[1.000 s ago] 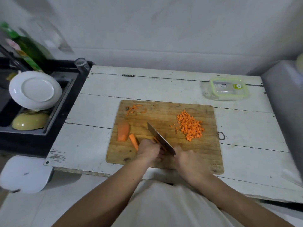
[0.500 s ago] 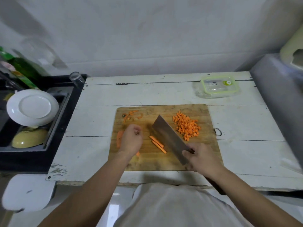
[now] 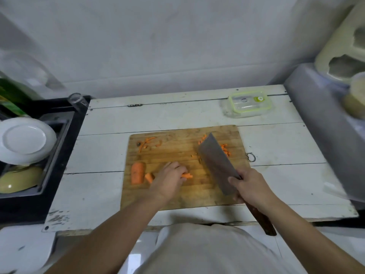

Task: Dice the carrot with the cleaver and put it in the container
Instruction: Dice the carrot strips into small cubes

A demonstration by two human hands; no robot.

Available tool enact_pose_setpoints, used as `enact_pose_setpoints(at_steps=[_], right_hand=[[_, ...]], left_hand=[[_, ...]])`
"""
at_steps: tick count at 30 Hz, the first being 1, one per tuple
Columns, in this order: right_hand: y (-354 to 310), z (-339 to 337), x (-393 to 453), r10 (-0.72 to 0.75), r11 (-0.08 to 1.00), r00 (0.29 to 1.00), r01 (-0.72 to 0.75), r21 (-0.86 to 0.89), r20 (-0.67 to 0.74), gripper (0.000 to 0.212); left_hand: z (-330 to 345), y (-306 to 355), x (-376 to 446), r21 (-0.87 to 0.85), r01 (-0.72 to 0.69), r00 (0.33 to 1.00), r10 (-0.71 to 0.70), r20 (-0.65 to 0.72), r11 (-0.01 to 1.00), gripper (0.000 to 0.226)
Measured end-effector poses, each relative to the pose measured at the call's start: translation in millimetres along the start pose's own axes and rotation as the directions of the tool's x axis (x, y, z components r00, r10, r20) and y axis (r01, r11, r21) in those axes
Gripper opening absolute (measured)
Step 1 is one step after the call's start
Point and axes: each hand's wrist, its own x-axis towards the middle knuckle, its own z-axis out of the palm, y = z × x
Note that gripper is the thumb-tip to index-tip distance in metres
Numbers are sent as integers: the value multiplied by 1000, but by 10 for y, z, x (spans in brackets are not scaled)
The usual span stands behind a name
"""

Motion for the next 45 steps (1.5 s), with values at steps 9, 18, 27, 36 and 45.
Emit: enact_pose_setpoints(at_steps=[9, 18, 27, 36, 45], right_hand=[[-27, 444, -116, -246, 761, 968, 230, -607, 58, 20], [-66, 354, -35, -353, 732, 933, 324, -599, 73, 20], [-109, 429, -179, -311, 607, 947, 259, -751, 76, 18], [-186, 470, -172, -228, 654, 966, 244, -716, 121, 23], [-12, 419, -285, -264, 550, 952, 281, -786, 156, 11]], left_hand=[[218, 206, -378, -117, 141, 965, -162, -204, 983, 28], [302, 185, -383, -114, 125, 952, -152, -266, 985, 21], [357, 127, -346, -154, 84, 950, -126, -286, 984, 8], [379, 103, -327, -202, 62, 949, -120, -292, 978, 8], [438, 54, -318, -143, 2, 935, -53, -350, 990, 11]])
